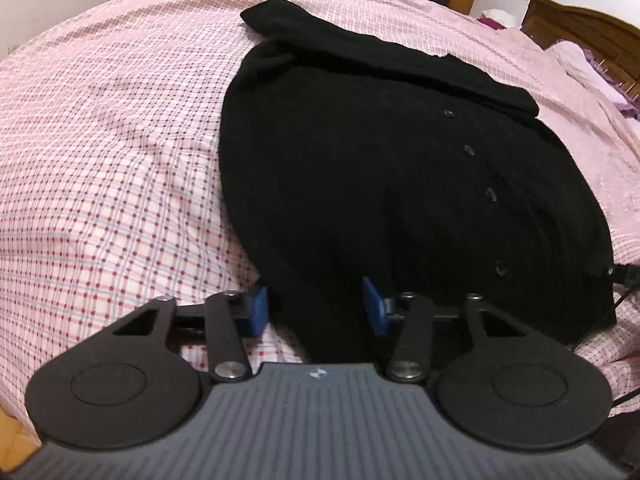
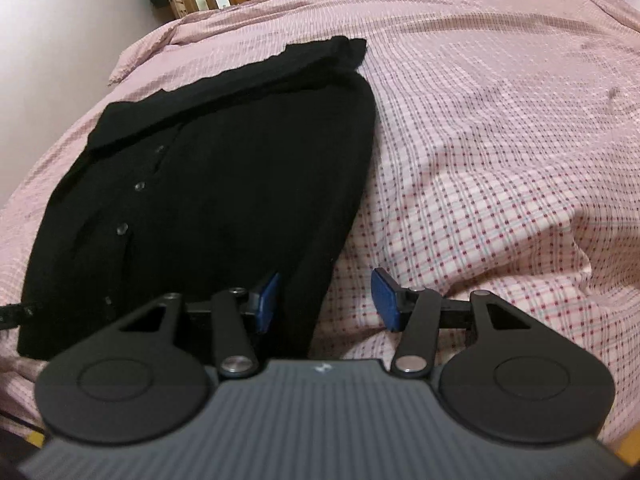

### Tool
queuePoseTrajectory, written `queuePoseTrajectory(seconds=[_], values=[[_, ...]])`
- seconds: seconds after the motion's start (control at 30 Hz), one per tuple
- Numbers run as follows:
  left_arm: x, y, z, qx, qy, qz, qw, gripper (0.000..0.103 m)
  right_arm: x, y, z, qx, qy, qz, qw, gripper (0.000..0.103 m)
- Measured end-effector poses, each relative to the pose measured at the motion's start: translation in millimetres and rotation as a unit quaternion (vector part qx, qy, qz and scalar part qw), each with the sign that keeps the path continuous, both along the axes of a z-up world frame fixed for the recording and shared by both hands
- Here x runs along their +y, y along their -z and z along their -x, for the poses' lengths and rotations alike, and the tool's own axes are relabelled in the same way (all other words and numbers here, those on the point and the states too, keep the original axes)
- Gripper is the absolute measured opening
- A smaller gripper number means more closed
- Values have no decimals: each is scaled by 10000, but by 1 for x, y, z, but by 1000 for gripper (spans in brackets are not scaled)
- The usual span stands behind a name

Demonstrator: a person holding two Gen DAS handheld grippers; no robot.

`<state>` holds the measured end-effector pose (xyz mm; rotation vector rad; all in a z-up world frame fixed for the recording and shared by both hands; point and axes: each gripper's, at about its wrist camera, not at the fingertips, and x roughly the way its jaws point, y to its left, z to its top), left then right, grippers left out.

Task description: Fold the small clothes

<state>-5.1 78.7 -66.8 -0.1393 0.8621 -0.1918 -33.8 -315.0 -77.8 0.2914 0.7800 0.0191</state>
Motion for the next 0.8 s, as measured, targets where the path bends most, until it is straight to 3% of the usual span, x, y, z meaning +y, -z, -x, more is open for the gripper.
queuePoseTrajectory(seconds=[0.17,0.5,0.8], values=[[7,1,5,-24,-69,177,9998,50,-16,6,13,181,224,-335,9990,33],[-4,6,-7,93,-57,72,9999,53,-9,12,10,262,78,-351,9990,34],[-15,-1,-10,209,165,134,9996,66,-10,16,11,308,-114,-404,9986,35]])
